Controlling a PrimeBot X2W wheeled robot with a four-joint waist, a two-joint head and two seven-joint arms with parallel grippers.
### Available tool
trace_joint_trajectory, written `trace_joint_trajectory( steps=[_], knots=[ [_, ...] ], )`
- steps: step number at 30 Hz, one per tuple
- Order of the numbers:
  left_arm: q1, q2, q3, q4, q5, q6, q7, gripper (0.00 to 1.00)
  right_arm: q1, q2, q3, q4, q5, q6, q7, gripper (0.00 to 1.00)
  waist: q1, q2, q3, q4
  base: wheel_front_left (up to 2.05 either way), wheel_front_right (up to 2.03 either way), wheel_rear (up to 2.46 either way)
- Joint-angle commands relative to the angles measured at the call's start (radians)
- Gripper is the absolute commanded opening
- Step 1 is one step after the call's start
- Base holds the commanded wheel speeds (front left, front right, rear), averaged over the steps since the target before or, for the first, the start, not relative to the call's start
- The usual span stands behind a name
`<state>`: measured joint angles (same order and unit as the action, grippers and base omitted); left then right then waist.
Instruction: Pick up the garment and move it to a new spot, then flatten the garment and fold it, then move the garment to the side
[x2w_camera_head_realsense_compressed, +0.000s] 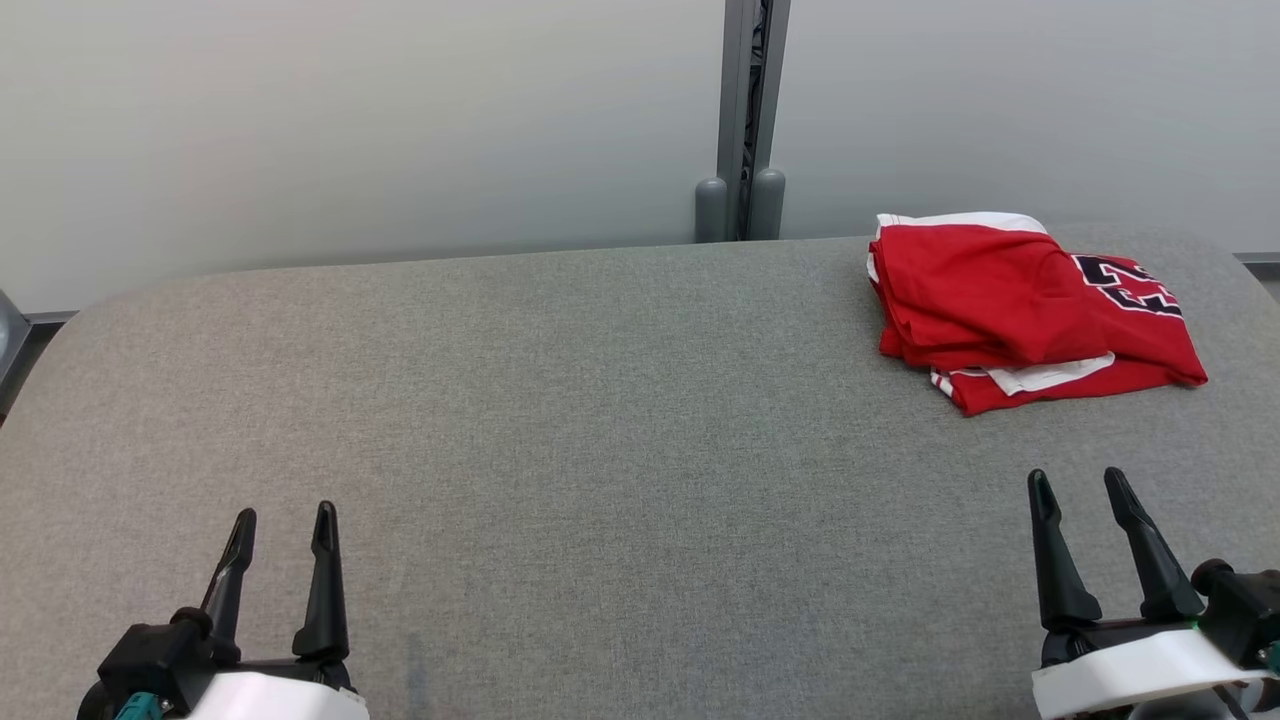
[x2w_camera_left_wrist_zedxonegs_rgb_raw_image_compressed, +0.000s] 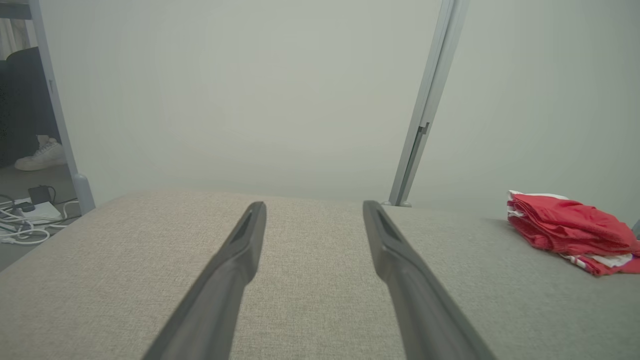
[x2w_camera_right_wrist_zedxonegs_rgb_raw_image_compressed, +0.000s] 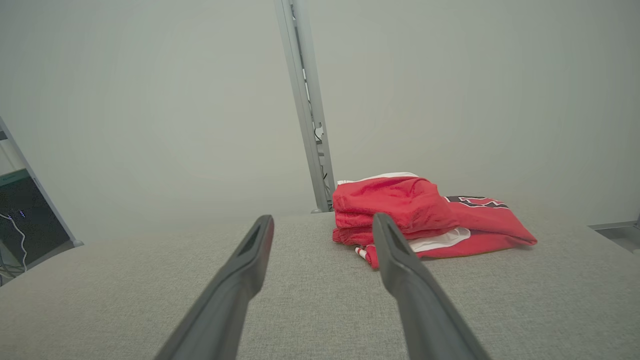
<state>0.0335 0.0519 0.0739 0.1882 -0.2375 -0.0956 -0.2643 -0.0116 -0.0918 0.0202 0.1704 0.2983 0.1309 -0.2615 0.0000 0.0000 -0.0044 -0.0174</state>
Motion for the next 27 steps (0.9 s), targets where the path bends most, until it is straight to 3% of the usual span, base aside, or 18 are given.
trace_joint_trajectory(
  steps=[1,21,22,27],
  knots=[
    [-0.018,0.003,0.001,0.002,0.007,-0.002,0.0,1.0,-0.008,0.0,0.001,0.002,-0.002,0.0,-0.003,1.0,0.0,0.0,-0.001,0.0,0.0,0.0,0.0],
    [-0.025,0.001,-0.009,0.028,0.038,-0.007,0.0,1.0,-0.015,0.0,0.008,0.024,-0.022,0.0,-0.003,1.0,0.0,0.0,-0.002,0.002,0.0,0.0,0.0],
    [-0.008,-0.002,-0.01,0.029,0.04,-0.005,0.0,0.0,-0.005,0.0,0.013,0.025,-0.018,0.0,0.0,0.0,0.0,0.0,-0.002,0.002,0.0,0.0,0.0],
    [0.019,-0.012,-0.004,0.073,0.029,-0.005,0.009,0.0,0.022,0.009,0.025,0.063,-0.003,0.0,0.004,0.0,0.0,0.0,-0.002,0.002,0.0,0.0,0.0]
  ],
)
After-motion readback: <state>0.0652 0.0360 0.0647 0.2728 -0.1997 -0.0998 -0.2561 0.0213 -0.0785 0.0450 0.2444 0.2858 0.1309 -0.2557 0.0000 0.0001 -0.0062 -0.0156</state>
